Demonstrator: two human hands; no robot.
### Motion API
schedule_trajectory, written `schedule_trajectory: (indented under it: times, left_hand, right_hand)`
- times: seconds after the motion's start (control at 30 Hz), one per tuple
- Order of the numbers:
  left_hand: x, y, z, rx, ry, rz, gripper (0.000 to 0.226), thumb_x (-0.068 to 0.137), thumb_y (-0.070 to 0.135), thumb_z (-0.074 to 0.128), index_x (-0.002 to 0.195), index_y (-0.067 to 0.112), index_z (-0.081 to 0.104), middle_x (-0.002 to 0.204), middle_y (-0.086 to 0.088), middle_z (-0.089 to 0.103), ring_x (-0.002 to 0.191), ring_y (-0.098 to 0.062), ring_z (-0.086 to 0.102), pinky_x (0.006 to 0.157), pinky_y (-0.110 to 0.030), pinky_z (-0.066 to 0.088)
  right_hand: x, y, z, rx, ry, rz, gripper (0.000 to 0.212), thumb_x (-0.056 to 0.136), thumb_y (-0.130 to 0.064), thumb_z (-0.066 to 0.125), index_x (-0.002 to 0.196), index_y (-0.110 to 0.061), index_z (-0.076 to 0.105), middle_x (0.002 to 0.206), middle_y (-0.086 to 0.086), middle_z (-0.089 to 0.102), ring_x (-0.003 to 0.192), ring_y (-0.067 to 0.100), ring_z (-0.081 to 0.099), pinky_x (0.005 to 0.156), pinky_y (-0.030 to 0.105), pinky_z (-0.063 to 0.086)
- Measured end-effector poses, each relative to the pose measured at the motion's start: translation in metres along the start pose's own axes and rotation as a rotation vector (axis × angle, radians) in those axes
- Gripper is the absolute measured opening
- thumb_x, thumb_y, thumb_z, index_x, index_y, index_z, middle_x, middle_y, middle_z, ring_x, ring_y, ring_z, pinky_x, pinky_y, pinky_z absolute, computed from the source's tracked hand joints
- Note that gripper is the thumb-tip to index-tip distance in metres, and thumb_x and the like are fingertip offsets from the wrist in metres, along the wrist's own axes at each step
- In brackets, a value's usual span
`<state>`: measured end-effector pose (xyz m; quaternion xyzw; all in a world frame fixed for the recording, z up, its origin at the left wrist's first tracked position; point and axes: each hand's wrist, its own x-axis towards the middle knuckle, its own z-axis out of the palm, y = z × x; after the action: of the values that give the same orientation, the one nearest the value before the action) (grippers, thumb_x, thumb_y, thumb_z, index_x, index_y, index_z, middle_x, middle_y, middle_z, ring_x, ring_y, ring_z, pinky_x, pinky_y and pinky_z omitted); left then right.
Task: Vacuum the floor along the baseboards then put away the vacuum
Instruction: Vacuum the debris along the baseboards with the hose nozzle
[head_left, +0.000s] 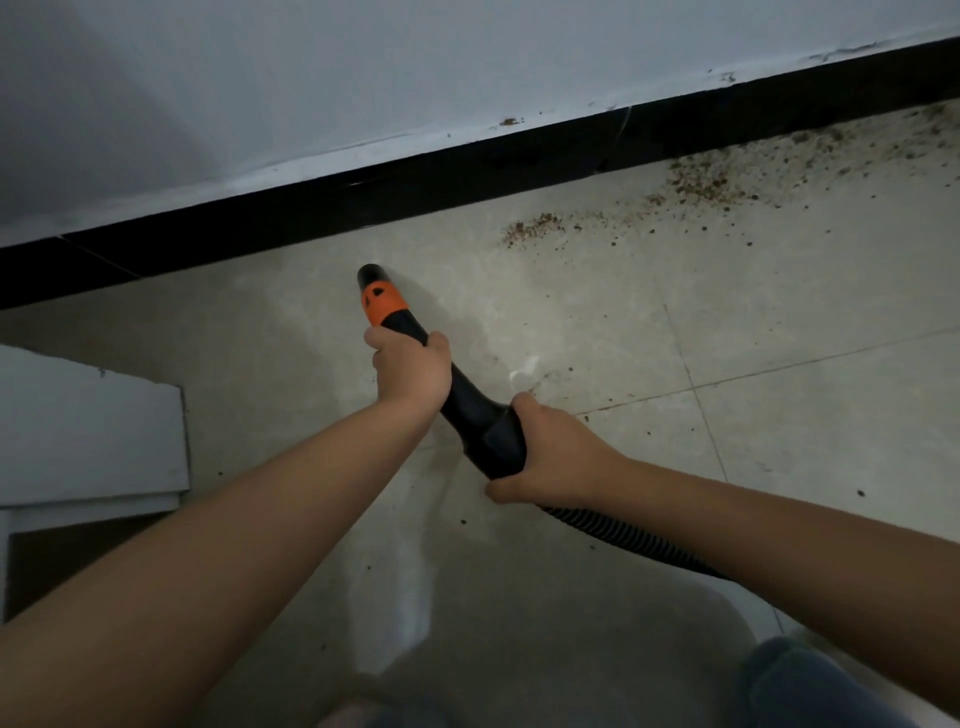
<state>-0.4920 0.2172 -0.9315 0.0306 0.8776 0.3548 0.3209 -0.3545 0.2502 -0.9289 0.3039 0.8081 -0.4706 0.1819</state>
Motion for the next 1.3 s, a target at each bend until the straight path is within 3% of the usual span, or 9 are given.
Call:
schedule_trajectory:
  times: [0.43,0.73,0.9,1.03,1.3]
  left_hand:
    - [0.016,0.005,-0.002,0.067,-0.079,0.031,0.05,0.096,0.02,0.043,0.135,0.001,0.018,0.131,-0.021,0.045,0.109,-0.034,0.053,0.075,-0.03,0.039]
    - [0.002,0.022,0.025,0.12,-0.107,-0.046,0.059,0.097,0.02,0.043,0.142,0.003,0.009,0.135,-0.02,0.04,0.116,-0.035,0.049,0.088,-0.039,0.045]
    - [-0.021,0.03,0.049,0.074,-0.115,-0.116,0.064,0.095,0.019,0.046,0.144,0.005,0.007,0.133,-0.021,0.041,0.114,-0.038,0.049,0.094,-0.047,0.047]
    - [-0.05,0.027,0.071,0.087,-0.136,-0.068,0.064,0.096,0.02,0.045,0.144,0.006,0.004,0.128,-0.021,0.047,0.11,-0.036,0.053,0.085,-0.039,0.047]
    - [-0.088,0.029,0.097,0.09,-0.239,-0.026,0.061,0.097,0.022,0.041,0.142,0.003,0.004,0.126,-0.02,0.05,0.109,-0.035,0.053,0.087,-0.039,0.047]
  right_hand:
    - [0.008,-0.015,0.006,-0.006,0.083,0.152,0.05,0.073,-0.027,0.076,0.096,-0.015,0.033,0.093,0.002,0.048,0.079,0.018,0.049,0.059,0.026,0.037]
    - [-0.002,0.019,-0.006,0.044,0.096,0.177,0.05,0.073,-0.026,0.077,0.099,-0.015,0.036,0.098,0.002,0.05,0.085,0.018,0.051,0.066,0.027,0.04]
    - [-0.012,0.04,-0.036,-0.015,-0.115,0.29,0.06,0.072,-0.031,0.078,0.119,-0.013,0.045,0.116,0.004,0.054,0.104,0.022,0.054,0.083,0.031,0.047]
    - [-0.025,0.059,-0.054,0.098,-0.314,0.427,0.061,0.073,-0.019,0.078,0.126,-0.012,0.049,0.126,0.008,0.056,0.115,0.028,0.055,0.096,0.039,0.048]
    - [-0.051,0.089,-0.075,0.056,-0.423,0.551,0.067,0.077,-0.02,0.075,0.135,-0.007,0.044,0.134,0.014,0.051,0.121,0.029,0.05,0.098,0.039,0.045]
